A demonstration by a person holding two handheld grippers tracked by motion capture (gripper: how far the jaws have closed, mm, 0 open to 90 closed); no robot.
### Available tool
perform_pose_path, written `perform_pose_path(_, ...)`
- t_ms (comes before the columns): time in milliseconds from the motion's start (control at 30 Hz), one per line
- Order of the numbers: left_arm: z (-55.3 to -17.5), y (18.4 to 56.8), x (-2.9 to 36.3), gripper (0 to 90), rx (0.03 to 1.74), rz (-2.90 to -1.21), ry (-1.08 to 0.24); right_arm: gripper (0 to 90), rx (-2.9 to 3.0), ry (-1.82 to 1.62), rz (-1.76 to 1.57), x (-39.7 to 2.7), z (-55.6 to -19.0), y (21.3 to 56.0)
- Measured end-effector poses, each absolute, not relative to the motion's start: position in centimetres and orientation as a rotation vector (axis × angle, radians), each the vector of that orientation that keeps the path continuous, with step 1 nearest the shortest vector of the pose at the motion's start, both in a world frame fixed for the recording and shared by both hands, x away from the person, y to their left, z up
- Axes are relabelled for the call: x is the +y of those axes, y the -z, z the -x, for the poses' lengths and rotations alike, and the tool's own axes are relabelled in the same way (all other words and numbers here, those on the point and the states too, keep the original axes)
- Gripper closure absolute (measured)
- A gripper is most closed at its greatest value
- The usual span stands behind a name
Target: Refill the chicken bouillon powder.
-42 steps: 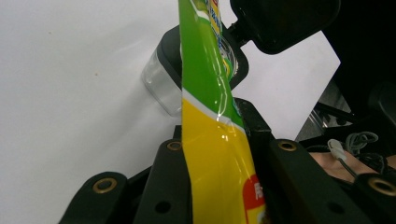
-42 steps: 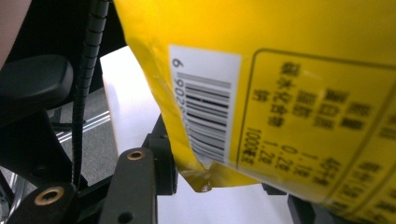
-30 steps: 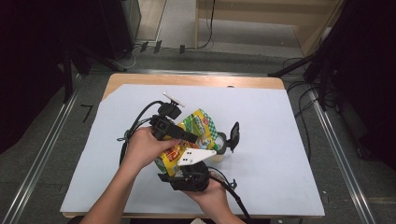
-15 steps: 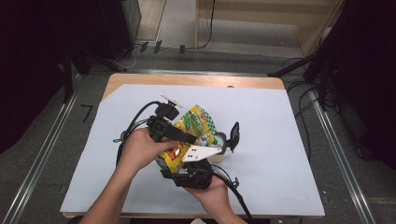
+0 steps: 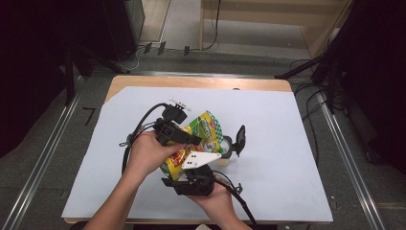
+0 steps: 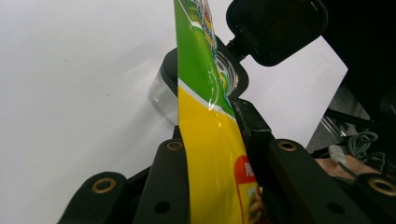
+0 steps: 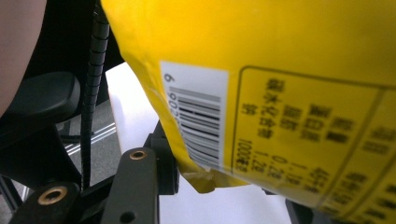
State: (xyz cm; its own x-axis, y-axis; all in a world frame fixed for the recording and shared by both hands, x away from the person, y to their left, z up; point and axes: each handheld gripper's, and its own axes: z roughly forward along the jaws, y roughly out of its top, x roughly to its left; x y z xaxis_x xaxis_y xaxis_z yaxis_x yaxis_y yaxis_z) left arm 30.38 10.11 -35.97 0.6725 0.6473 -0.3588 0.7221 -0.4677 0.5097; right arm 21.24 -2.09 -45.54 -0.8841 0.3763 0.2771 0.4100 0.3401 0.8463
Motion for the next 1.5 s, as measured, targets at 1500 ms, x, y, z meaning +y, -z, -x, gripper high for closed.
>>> perform_pose_path(1500, -32.4, 34.7, 10.7, 79.5, 1.113, -2.210, 0.258, 62.2, -2.488, 1.664, 0.730, -2.3, -22.0, 44.4)
